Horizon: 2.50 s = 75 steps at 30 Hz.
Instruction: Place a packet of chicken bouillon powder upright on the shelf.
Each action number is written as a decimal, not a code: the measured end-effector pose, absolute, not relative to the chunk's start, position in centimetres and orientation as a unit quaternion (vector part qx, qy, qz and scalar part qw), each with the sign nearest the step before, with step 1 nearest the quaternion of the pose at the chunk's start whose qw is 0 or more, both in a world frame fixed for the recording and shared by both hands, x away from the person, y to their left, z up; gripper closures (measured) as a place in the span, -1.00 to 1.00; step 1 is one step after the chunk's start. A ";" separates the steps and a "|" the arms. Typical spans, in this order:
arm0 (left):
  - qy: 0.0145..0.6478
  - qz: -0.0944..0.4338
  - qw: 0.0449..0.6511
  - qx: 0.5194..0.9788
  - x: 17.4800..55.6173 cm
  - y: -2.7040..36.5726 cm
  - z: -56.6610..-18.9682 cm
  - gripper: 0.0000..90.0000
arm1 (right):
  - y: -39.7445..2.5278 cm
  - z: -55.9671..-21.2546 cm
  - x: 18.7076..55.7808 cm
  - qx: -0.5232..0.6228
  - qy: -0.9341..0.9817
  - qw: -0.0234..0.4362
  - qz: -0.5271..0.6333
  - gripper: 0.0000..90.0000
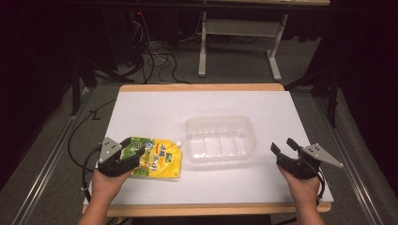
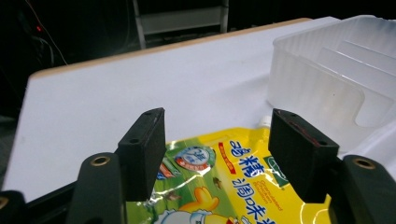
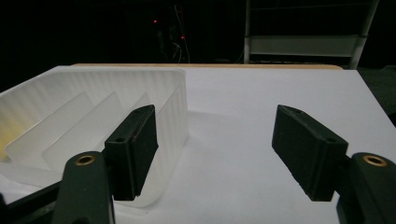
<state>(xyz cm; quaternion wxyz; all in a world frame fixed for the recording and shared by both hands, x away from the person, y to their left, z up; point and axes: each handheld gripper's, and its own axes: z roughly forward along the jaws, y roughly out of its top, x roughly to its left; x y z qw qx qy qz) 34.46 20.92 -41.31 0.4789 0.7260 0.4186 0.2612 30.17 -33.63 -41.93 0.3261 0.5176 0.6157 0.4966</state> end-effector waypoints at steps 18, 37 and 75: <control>0.426 0.257 0.490 0.716 34.4 21.0 -41.6 -0.18 | -33.6 -42.2 30.3 0.517 0.623 0.329 0.486 -0.31; 0.350 0.223 0.428 0.803 31.7 15.1 -44.4 -0.21 | -33.2 -42.4 30.5 0.513 0.631 0.321 0.485 -0.33; 0.261 0.265 0.360 0.856 30.9 10.7 -46.8 0.68 | -33.7 -42.5 30.4 0.529 0.617 0.305 0.496 -0.27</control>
